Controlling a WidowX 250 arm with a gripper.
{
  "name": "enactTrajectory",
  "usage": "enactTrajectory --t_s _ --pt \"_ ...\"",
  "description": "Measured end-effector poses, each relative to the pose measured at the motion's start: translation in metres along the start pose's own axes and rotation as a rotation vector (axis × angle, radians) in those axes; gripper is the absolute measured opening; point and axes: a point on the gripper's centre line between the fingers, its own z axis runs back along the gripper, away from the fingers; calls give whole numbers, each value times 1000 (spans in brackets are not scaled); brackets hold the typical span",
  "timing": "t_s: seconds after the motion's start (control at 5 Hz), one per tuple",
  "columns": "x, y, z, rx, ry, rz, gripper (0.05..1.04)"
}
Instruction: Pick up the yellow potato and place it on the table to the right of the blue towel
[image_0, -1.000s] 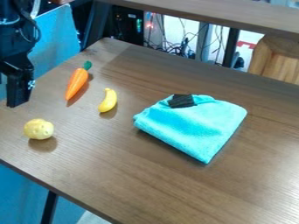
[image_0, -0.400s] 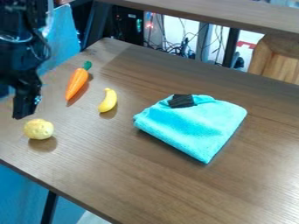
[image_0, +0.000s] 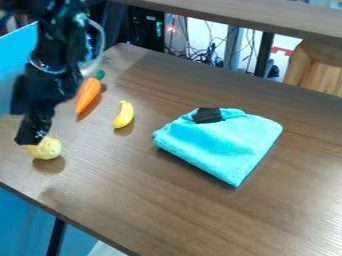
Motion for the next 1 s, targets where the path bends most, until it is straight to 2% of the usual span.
enactTrajectory --t_s 0.2,0.4,0.6,0.8,1.0 --pt "7 -1 -7 1 -73 -223 1010" --pt "-3 6 -14 -44 -102 -225 1010" --pt "-2 15 -24 -66 -98 -215 1010" --pt "3 19 -34 -95 -86 -191 1010" --pt "10 18 -35 -122 -109 -198 1010"
